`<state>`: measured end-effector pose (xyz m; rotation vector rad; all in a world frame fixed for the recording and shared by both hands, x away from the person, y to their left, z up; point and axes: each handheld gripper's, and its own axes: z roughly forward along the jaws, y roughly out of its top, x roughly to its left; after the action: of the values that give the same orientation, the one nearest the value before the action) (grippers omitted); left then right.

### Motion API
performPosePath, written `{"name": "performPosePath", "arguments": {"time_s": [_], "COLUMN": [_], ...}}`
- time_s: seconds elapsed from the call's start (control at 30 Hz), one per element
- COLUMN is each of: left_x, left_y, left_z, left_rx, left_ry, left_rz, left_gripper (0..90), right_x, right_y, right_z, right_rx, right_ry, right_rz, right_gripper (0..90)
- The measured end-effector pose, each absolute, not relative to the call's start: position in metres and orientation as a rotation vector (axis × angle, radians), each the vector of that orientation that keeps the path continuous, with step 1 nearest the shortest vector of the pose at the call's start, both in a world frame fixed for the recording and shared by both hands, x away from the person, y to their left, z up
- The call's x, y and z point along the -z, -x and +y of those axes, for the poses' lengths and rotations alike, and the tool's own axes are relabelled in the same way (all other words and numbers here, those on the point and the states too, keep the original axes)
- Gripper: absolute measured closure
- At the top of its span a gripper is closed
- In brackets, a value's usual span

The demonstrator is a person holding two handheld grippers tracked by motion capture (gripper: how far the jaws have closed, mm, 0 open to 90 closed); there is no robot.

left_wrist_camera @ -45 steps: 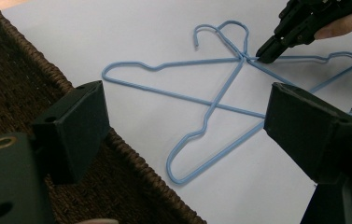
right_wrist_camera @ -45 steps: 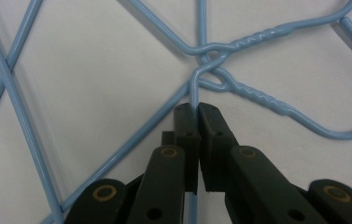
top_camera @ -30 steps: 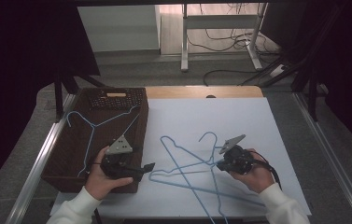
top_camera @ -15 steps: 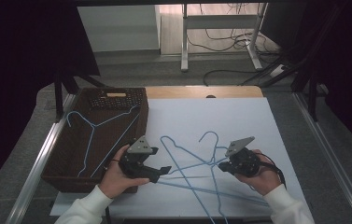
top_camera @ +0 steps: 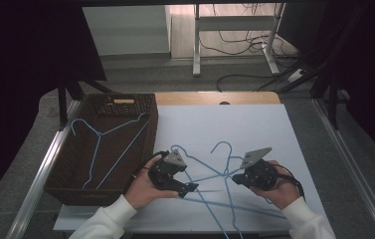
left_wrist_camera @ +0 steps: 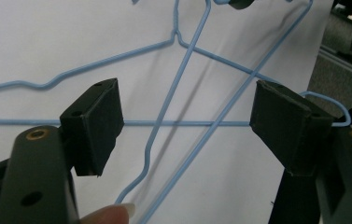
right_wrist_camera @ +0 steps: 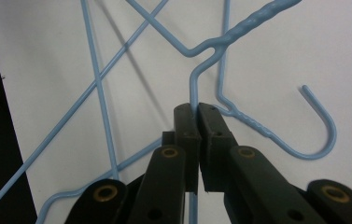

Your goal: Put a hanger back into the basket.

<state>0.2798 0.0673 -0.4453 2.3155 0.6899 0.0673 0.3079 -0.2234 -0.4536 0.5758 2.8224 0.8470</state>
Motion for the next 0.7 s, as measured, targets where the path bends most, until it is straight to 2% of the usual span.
{"name": "performPosePath", "arguments": {"time_s": [0.33, 0.57, 0.7], "left_x": [0.466, 0.48, 0.485], "left_y": [-0.289, -0.296, -0.299], "left_z": [0.037, 0.026, 0.022], "left_rx": [-0.095, -0.06, -0.044], "left_ry": [-2.4, -2.455, -2.475], "left_rz": [0.668, 0.645, 0.642], "left_gripper": [32.3, 43.2, 55.6], "right_x": [0.452, 0.452, 0.452], "right_y": [-0.305, -0.304, -0.304], "right_z": [-0.225, -0.226, -0.226], "right_rx": [-0.861, -0.872, -0.876], "right_ry": [-0.557, -0.543, -0.546], "right_rz": [2.822, 2.821, 2.821], "right_gripper": [87.4, 87.4, 87.4]}}
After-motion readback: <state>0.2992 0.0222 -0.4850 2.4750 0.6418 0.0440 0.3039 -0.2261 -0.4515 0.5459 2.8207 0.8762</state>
